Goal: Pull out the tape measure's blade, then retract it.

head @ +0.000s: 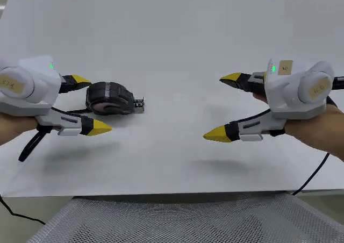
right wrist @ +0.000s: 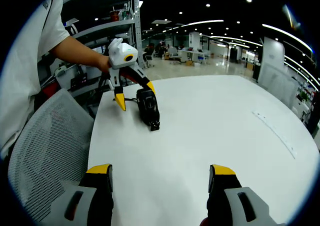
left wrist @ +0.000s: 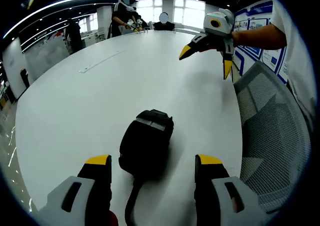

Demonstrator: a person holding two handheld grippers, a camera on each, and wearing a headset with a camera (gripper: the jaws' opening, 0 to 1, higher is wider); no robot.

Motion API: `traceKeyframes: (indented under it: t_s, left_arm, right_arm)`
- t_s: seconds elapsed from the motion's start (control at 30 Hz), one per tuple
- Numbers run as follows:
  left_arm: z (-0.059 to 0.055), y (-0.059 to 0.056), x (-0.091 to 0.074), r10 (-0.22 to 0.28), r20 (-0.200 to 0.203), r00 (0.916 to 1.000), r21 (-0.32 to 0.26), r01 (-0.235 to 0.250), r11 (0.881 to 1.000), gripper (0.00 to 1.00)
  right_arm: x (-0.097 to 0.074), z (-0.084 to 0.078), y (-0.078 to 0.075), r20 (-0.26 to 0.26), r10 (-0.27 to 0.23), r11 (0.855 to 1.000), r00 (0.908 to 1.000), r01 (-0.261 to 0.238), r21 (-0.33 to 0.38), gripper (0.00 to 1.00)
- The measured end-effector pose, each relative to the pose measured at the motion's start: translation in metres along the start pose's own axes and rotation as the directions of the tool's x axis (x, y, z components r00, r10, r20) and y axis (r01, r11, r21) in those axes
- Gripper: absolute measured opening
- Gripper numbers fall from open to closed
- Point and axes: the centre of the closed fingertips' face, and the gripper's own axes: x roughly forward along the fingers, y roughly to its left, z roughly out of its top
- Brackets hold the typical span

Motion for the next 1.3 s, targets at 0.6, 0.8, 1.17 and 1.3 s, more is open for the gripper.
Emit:
traceKeyframes:
  t_s: [0.6, 0.8, 1.17, 1.3]
  left_arm:
    - [-0.011, 0.008, 0.010, -0.055, -0.084, 0.9950, 0.080, 0.062, 0.995, 0.39]
    - [-0.012, 0.011, 0.010, -0.047, -0.094, 0.9944, 0.113, 0.058, 0.992, 0.33]
    - [-0.012, 0.012, 0.010, -0.045, -0.117, 0.9921, 0.150, 0.062, 0.987, 0.28]
    - [-0.012, 0.012, 0.010, -0.046, -0.128, 0.9907, 0.161, 0.066, 0.985, 0.27]
  right_arm:
    - [0.020, 0.000, 0.004, -0.042, 0.072, 0.996, 0.9965, -0.074, -0.040, 0.76]
    - [0.024, -0.001, 0.005, -0.053, 0.084, 0.995, 0.9951, -0.086, -0.044, 0.75]
    - [0.032, 0.000, 0.002, -0.063, 0.094, 0.994, 0.9936, -0.097, -0.049, 0.74]
    - [0.036, 0.001, 0.000, -0.069, 0.098, 0.993, 0.9928, -0.101, -0.053, 0.74]
